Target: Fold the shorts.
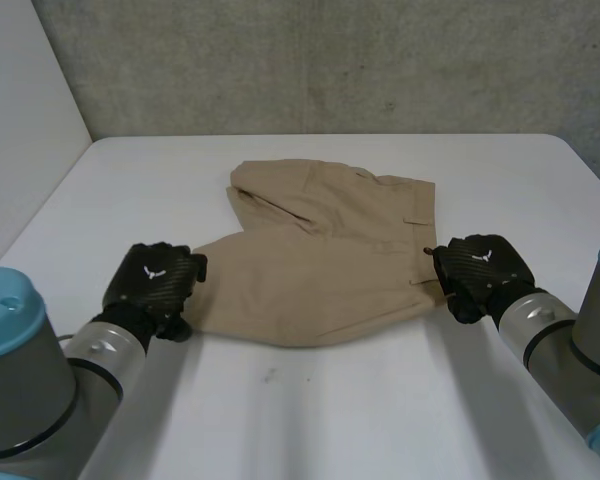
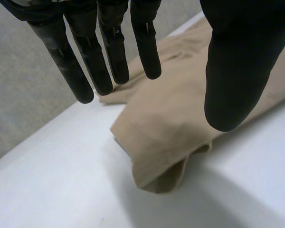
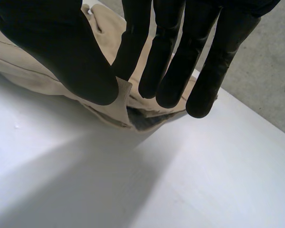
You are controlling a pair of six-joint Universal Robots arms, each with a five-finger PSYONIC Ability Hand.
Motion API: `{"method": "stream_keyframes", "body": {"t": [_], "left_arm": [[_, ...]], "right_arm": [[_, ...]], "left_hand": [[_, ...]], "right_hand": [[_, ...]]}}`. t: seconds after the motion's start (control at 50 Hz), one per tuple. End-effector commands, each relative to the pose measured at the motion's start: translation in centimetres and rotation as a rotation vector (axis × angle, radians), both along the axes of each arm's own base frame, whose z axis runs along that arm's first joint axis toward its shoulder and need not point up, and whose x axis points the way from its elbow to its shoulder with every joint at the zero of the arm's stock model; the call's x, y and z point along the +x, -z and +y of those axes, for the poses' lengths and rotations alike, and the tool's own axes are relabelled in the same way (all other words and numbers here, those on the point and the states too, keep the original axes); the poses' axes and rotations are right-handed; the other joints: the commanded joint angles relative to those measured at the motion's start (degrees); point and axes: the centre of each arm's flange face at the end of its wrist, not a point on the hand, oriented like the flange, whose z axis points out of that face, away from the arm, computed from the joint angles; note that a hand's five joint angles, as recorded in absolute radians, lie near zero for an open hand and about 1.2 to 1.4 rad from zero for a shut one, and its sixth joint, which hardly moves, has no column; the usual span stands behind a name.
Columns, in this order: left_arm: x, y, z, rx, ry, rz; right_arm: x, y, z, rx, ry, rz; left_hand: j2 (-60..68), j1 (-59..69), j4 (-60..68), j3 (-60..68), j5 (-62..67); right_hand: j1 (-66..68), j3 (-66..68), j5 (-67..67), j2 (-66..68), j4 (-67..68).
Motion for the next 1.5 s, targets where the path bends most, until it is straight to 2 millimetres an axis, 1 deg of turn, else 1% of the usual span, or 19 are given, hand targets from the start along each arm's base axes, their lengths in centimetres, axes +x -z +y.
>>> {"method": "stream_keyframes", "body": {"t": [0.02, 0.08, 0.2, 0.3, 0.42, 0.54, 0.66, 0.82, 1.02, 1.08, 1.16, 1.2, 1.24, 1.26, 1.32, 1.4, 1.42, 1.48, 1.5], "left_arm": [[0.3, -0.6, 0.1, -0.005, -0.013, 0.024], [0.5, -0.4, -0.1, 0.011, -0.024, 0.032], [0.9, 1.6, -1.2, 0.105, -0.071, 0.067], [0.9, 2.4, -2.3, 0.128, -0.088, 0.071], [1.9, 3.9, -3.6, 0.167, -0.133, 0.052], [2.4, 4.3, -4.1, 0.176, -0.155, 0.048], [2.4, 4.4, -4.5, 0.177, -0.149, 0.053], [1.7, 4.9, -3.6, 0.209, -0.088, 0.058], [1.4, 4.9, -3.4, 0.205, -0.078, 0.058], [1.3, 5.0, -3.7, 0.198, -0.078, 0.061], [1.3, 5.7, -4.6, 0.193, -0.086, 0.060], [1.2, 5.8, -5.2, 0.183, -0.088, 0.064], [1.2, 5.6, -5.7, 0.173, -0.090, 0.068], [1.1, 5.5, -6.0, 0.165, -0.090, 0.073], [1.0, 5.2, -6.2, 0.156, -0.086, 0.079], [0.8, 3.8, -5.9, 0.139, -0.077, 0.085], [0.6, 2.5, -5.4, 0.128, -0.062, 0.095], [0.3, 0.7, -4.3, 0.123, -0.015, 0.111], [0.1, -0.4, -3.6, 0.119, 0.021, 0.120]], "right_arm": [[-0.2, 0.6, 0.6, 0.020, -0.001, 0.005], [-0.2, 0.6, 0.5, 0.021, 0.003, 0.003], [-0.8, 0.6, 0.0, 0.021, 0.031, -0.002], [-1.2, 0.6, -0.4, 0.017, 0.054, 0.000], [-1.2, 0.6, -0.4, 0.018, 0.055, 0.000], [-1.2, 0.7, -0.2, 0.023, 0.052, -0.002], [-1.1, 0.8, -0.1, 0.026, 0.051, -0.001], [-1.1, 0.8, -0.2, 0.018, 0.052, -0.003], [-1.0, 0.8, 0.0, 0.020, 0.047, -0.002], [-1.0, 0.8, 0.0, 0.020, 0.046, -0.002], [-1.0, 0.8, 0.0, 0.020, 0.046, -0.002], [-1.0, 0.8, 0.0, 0.020, 0.046, -0.002], [-1.0, 0.8, 0.0, 0.020, 0.046, -0.002], [-1.0, 0.8, 0.0, 0.020, 0.044, -0.002], [-0.9, 0.8, 0.1, 0.020, 0.043, -0.002], [-0.9, 0.7, -0.1, 0.015, 0.044, -0.002], [-0.9, 0.4, -0.2, 0.002, 0.047, -0.003], [-0.9, -0.6, -0.4, -0.031, 0.046, -0.004], [-1.0, -1.6, -0.5, -0.060, 0.048, -0.010]], "left_hand": [[3.5, 2.9, 3.7, 3.3, 4.1], [3.8, 3.2, 4.0, 3.7, 4.4], [5.0, 4.4, 5.2, 4.9, 5.6], [5.5, 4.9, 5.7, 5.4, 6.1], [6.7, 6.1, 6.8, 6.5, 7.2], [6.8, 6.2, 7.0, 6.7, 7.4], [12.6, 11.9, 12.7, 12.4, 13.1], [13.6, 13.0, 13.7, 13.4, 14.1], [11.7, 11.1, 11.9, 11.6, 12.3], [11.7, 11.1, 11.9, 11.6, 12.3], [12.7, 12.1, 12.9, 12.6, 13.3], [16.2, 15.6, 16.4, 16.1, 16.8], [26.6, 26.0, 26.8, 26.5, 27.2], [44.8, 44.2, 45.0, 44.7, 45.4], [46.9, 46.2, 47.0, 46.7, 47.4], [46.9, 46.2, 47.0, 46.7, 47.4], [46.9, 46.2, 47.0, 46.7, 47.4], [46.9, 46.2, 47.0, 46.7, 47.4], [46.9, 46.2, 47.0, 46.7, 47.4]], "right_hand": [[24.1, 12.2, 13.3, 12.2, 11.7], [24.1, 12.2, 13.3, 12.2, 11.7], [24.1, 12.2, 13.3, 12.2, 11.7], [24.1, 12.2, 13.3, 12.2, 11.7], [24.1, 12.2, 13.3, 12.2, 11.7], [24.1, 12.2, 13.3, 12.2, 11.7], [24.1, 12.2, 13.3, 12.2, 11.7], [24.1, 12.2, 13.3, 12.2, 11.7], [24.1, 12.2, 13.3, 12.2, 11.7], [24.1, 12.2, 13.3, 12.2, 11.7], [24.1, 12.2, 13.3, 12.2, 11.7], [24.1, 12.2, 13.3, 12.2, 11.7], [24.1, 12.2, 13.3, 12.2, 11.7], [24.1, 12.2, 13.3, 12.2, 11.7], [24.1, 12.2, 13.3, 12.2, 11.7], [24.1, 12.2, 13.3, 12.2, 11.7], [24.1, 12.2, 13.3, 12.2, 11.7], [24.1, 12.2, 13.3, 12.2, 11.7], [24.1, 12.2, 13.3, 12.2, 11.7]]}}
